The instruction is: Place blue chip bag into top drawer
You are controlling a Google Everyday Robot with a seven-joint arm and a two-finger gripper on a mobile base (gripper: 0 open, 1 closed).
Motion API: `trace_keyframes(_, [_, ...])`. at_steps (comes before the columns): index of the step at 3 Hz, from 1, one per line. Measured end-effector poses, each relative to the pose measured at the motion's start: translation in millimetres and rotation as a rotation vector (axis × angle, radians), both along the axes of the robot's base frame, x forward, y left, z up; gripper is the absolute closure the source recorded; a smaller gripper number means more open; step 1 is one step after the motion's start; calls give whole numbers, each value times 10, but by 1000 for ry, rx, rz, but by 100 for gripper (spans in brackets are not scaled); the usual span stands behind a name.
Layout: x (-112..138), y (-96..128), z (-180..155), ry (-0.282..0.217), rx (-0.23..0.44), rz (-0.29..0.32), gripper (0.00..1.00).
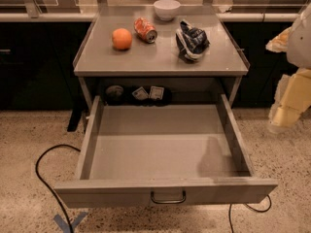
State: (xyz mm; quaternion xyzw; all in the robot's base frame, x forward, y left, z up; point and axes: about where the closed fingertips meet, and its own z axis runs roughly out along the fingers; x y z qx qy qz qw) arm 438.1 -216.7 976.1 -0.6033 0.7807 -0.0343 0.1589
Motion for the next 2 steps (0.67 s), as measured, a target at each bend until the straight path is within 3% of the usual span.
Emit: trace_keyframes(2, [23,18,32,-22,4,6,0])
